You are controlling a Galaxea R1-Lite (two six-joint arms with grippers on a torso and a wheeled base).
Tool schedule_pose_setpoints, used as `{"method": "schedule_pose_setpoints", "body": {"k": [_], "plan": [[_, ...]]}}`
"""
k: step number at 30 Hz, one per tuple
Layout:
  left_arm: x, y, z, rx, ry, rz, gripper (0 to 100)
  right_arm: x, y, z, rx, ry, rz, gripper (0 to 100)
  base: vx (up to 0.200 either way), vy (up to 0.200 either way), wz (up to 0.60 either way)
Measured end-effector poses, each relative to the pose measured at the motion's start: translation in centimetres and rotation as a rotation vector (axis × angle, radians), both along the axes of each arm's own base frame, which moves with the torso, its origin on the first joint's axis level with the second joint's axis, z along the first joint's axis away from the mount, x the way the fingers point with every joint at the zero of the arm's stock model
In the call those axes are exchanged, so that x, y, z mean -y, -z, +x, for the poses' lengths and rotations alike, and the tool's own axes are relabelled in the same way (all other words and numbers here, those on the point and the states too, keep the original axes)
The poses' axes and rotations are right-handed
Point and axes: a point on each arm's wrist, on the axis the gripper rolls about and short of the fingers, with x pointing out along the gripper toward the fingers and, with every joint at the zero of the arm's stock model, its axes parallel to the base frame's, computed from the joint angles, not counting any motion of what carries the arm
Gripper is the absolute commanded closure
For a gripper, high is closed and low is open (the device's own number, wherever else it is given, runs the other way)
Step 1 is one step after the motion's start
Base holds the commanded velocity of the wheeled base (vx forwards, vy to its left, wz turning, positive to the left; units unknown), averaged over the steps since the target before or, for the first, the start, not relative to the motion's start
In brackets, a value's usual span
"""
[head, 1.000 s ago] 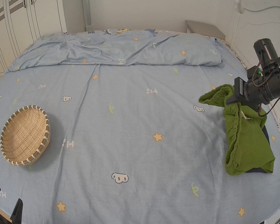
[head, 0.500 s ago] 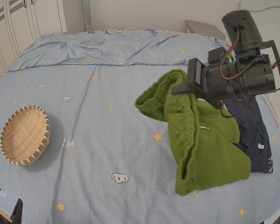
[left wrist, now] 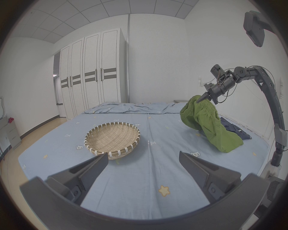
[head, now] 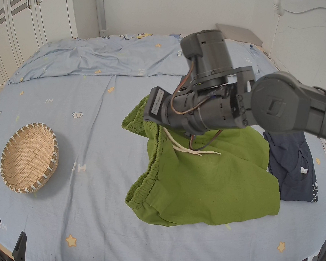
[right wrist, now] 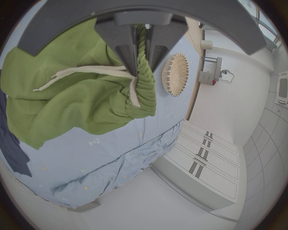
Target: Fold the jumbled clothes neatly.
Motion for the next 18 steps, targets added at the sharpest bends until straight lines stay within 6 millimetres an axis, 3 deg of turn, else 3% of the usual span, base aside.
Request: {"method": "schedule_pose_setpoints", "body": {"k": [12,18], "plan": [[0.0,0.0,0.0,0.000,0.000,0.001,0,-2.6,3.7,1.0,-0.048,-0.022,-0.066,0,0.000,0.000,0.00],[0.0,0.0,0.0,-0.003,0.015,0.010,0,-2.1,4.8,1.3,-0.109,-0.007,-0.125,0,0.000,0.000,0.00]]}}
